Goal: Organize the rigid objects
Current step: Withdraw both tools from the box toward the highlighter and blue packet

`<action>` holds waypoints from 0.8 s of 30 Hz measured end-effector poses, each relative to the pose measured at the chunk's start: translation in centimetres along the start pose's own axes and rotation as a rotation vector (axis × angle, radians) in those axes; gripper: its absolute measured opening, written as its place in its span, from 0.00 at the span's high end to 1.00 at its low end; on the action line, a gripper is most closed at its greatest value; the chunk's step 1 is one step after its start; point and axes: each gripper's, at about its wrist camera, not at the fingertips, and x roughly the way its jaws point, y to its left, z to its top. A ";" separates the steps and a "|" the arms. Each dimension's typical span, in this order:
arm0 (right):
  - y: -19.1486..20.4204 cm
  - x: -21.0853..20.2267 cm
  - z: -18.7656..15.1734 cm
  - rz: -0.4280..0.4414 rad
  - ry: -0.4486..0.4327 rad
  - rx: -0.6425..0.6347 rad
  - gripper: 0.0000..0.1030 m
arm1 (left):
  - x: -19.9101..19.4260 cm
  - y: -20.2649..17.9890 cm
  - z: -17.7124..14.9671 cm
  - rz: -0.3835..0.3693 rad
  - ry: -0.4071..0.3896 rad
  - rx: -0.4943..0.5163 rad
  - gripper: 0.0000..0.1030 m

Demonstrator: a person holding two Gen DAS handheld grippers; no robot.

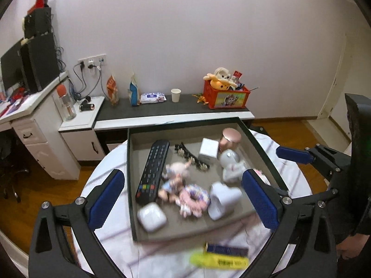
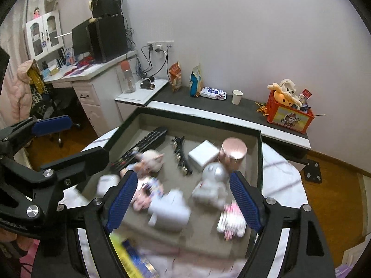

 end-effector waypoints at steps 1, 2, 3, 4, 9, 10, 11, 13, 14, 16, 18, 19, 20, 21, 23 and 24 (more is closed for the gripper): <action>0.3 -0.9 -0.7 0.002 -0.006 0.004 0.19 | -1.2 -0.1 -0.8 0.000 -0.011 -0.009 0.00; 0.5 -1.6 -1.1 0.000 -0.010 0.006 0.19 | -1.9 -0.1 -1.4 0.003 -0.018 -0.016 0.00; 0.7 -2.3 -1.6 -0.001 -0.014 0.008 0.19 | -2.6 -0.1 -2.0 0.007 -0.024 -0.023 0.00; 1.0 -3.0 -2.3 -0.002 -0.018 0.009 0.19 | -3.4 0.3 -2.8 0.009 -0.031 -0.038 0.00; 1.9 -6.0 -5.6 0.005 -0.029 0.018 0.19 | -6.1 0.5 -6.3 0.025 -0.047 -0.080 0.00; 2.0 -6.5 -6.4 -0.001 -0.030 0.025 0.19 | -6.6 0.6 -7.2 0.031 -0.052 -0.088 0.00; 2.0 -6.8 -6.9 -0.001 -0.030 0.031 0.19 | -7.0 0.6 -7.8 0.033 -0.054 -0.094 0.00; 2.0 -7.4 -8.2 0.004 -0.025 0.048 0.19 | -7.7 0.4 -9.5 0.033 -0.050 -0.101 0.00; 1.9 -7.7 -9.1 0.005 -0.022 0.062 0.19 | -7.9 0.3 -10.3 0.037 -0.045 -0.098 0.00; 1.6 -7.9 -10.3 0.009 -0.014 0.086 0.19 | -8.2 0.1 -11.7 0.046 -0.039 -0.099 0.00; 1.5 -7.9 -11.5 0.012 0.001 0.108 0.19 | -8.2 0.1 -12.7 0.044 -0.027 -0.109 0.00; 1.3 -7.9 -12.1 0.014 0.008 0.116 0.19 | -8.3 0.1 -13.4 0.042 -0.019 -0.119 0.00; 1.1 -7.7 -12.7 0.020 0.021 0.125 0.19 | -8.4 0.1 -13.8 0.038 -0.016 -0.128 0.00; 1.1 -7.6 -13.0 0.023 0.028 0.129 0.19 | -8.5 0.1 -14.2 0.035 -0.014 -0.133 0.00; 1.2 -7.3 -13.9 0.034 0.042 0.140 0.19 | -8.4 -0.1 -14.9 0.038 0.000 -0.136 0.00; 1.3 -7.3 -14.2 0.038 0.047 0.142 0.19 | -8.4 -0.2 -15.2 0.042 0.004 -0.137 0.00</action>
